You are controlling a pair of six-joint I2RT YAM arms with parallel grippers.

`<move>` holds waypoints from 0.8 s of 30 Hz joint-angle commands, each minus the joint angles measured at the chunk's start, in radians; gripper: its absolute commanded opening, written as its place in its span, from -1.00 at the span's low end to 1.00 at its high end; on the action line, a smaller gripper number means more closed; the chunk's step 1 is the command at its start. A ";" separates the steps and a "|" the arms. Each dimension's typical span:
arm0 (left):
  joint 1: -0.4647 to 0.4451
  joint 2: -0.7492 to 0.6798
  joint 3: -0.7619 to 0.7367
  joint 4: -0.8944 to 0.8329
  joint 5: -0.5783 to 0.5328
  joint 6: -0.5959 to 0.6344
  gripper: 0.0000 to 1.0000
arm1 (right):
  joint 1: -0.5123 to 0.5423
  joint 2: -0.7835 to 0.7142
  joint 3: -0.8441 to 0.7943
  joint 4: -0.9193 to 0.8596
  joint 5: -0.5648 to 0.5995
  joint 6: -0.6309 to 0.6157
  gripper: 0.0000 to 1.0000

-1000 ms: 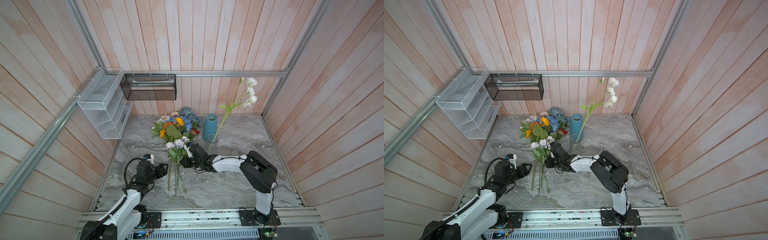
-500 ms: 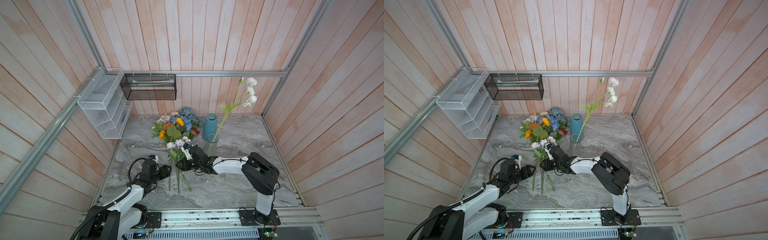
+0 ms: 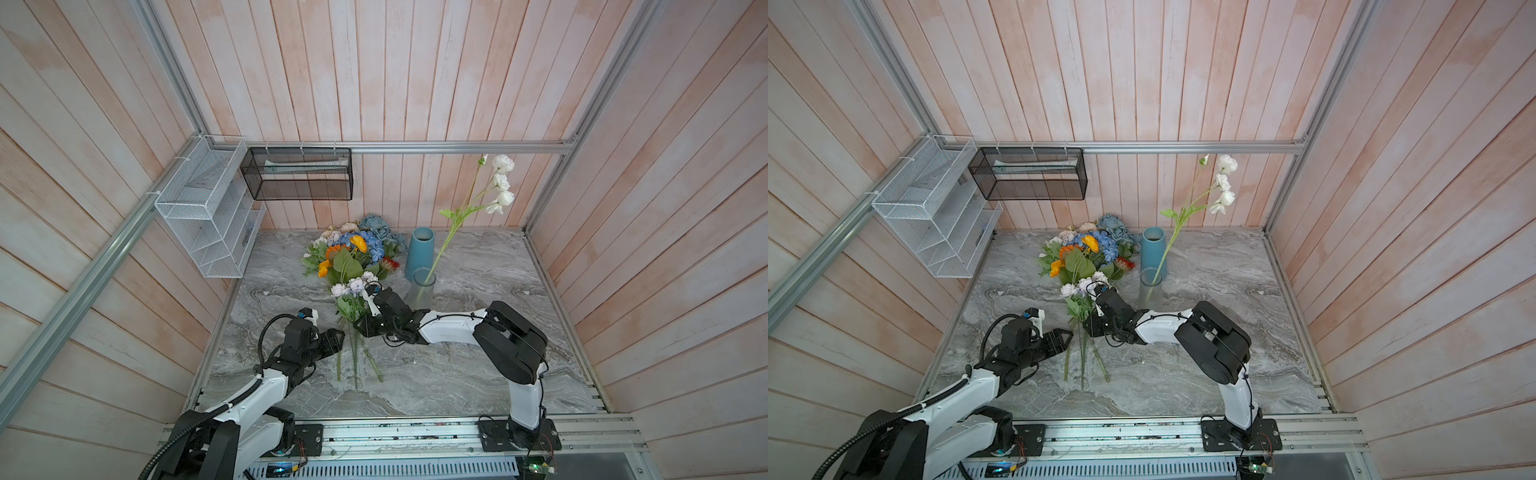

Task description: Arrange the flowers into the vase

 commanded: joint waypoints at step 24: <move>-0.055 -0.083 0.051 -0.034 -0.020 -0.068 0.42 | -0.152 -0.119 -0.113 0.020 0.025 -0.031 -0.84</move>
